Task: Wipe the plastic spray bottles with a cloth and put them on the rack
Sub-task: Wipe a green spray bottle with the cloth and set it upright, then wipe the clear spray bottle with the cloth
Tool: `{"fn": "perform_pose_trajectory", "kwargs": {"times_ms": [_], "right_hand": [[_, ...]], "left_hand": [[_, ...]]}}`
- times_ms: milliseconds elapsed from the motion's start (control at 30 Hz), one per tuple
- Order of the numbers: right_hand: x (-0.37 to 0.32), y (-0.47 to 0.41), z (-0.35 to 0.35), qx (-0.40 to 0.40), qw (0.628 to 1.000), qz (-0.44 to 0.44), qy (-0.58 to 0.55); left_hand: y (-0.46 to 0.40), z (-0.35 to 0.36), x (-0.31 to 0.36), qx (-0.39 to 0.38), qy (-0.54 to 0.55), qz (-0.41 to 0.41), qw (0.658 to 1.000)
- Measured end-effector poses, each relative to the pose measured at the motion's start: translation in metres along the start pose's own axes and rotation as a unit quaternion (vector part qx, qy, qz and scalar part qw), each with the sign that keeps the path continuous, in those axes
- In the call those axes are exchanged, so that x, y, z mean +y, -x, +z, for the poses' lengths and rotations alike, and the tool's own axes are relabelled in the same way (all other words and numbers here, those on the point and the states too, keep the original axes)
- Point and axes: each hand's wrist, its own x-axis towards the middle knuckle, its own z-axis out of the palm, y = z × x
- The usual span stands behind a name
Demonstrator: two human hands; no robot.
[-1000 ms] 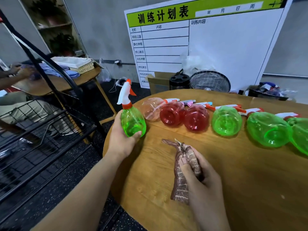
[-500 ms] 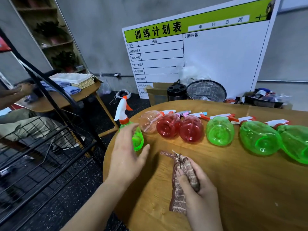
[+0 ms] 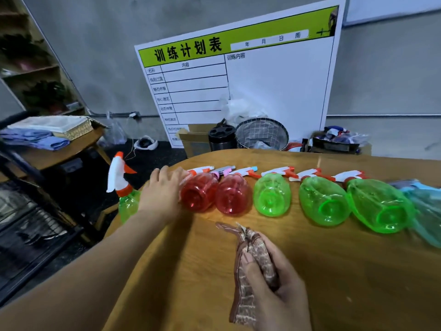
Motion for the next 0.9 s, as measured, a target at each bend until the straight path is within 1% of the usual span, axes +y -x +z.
{"fn": "perform_pose_trajectory", "kwargs": {"times_ms": [100,200,300,367,500,567,633,667,733,767,833,867,900], "right_hand": [[-0.001,-0.003,-0.001,0.006,1.0,0.0,-0.015],[0.001,-0.003,-0.001,0.001,1.0,0.005,-0.016],[0.004,-0.002,0.0,-0.01,1.0,0.007,-0.016],[0.006,-0.001,0.0,-0.022,1.0,0.0,-0.008],[0.013,0.001,-0.001,-0.027,1.0,0.0,0.006],[0.013,0.003,-0.004,-0.027,0.999,-0.007,0.023],[0.009,0.004,-0.01,-0.026,0.999,-0.014,0.034],[0.007,0.004,-0.014,-0.027,0.999,-0.014,0.037],[-0.002,0.007,-0.022,-0.029,0.998,-0.027,0.053],[-0.008,0.009,-0.028,-0.03,0.997,-0.041,0.066],[-0.018,0.013,-0.043,-0.021,0.993,-0.077,0.087],[-0.024,0.014,-0.052,-0.013,0.991,-0.091,0.095],[-0.029,0.015,-0.062,-0.009,0.99,-0.1,0.101]], "left_hand": [[-0.007,0.001,0.001,-0.01,-0.022,-0.002,1.0],[-0.008,0.001,0.0,-0.003,-0.04,0.007,0.999],[-0.005,-0.001,-0.001,0.01,-0.03,0.014,0.999],[-0.004,-0.003,-0.004,0.034,-0.024,0.017,0.999],[-0.001,-0.008,-0.011,0.11,-0.013,0.032,0.993],[0.005,-0.017,-0.01,0.143,0.011,0.045,0.989],[0.017,-0.028,-0.004,0.17,0.059,0.059,0.982],[0.026,-0.033,0.002,0.172,0.097,0.064,0.978],[0.048,-0.045,0.015,0.164,0.198,0.072,0.964],[0.06,-0.05,0.024,0.159,0.252,0.08,0.951],[0.085,-0.056,0.043,0.151,0.359,0.098,0.916],[0.099,-0.058,0.055,0.144,0.419,0.098,0.891],[0.114,-0.061,0.068,0.131,0.487,0.091,0.859]]}}
